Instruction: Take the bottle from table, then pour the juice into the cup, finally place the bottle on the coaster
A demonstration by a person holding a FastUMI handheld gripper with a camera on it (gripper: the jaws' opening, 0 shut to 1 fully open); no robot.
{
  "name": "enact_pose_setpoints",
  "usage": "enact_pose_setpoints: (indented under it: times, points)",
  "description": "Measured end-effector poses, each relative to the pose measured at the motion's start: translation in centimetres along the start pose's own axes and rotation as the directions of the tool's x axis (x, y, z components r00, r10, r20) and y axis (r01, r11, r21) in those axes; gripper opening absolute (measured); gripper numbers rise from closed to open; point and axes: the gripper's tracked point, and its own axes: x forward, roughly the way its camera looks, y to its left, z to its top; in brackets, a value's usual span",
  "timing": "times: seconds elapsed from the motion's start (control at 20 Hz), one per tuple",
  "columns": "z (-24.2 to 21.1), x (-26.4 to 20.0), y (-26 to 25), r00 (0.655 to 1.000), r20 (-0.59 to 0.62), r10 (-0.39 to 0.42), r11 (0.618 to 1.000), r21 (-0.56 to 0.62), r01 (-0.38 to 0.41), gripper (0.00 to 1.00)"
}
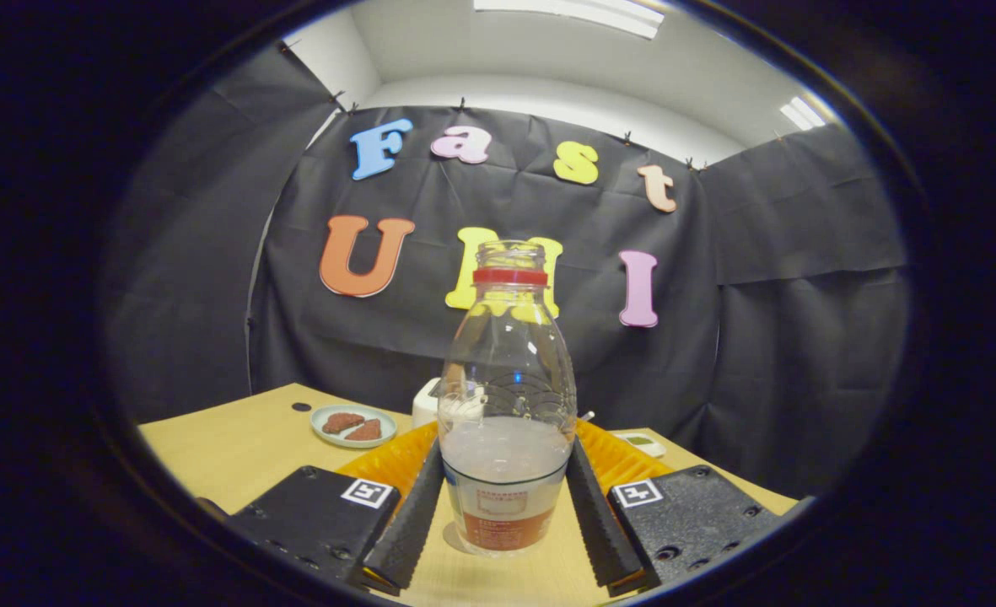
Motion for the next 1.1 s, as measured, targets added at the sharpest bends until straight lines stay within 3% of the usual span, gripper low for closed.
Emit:
enact_pose_setpoints:
  times: [0.35,0.55,1.1]
  points:
    - [-4.6,5.2,0.7,0.999,-0.045,-0.022,1.000,-0.017,0.021,0.81]
    - [-7.2,7.6,2.0,0.997,-0.079,0.012,1.000,-0.010,-0.013,0.81]
    - [-11.1,9.8,1.7,0.995,-0.097,0.036,0.999,0.041,-0.032,0.81]
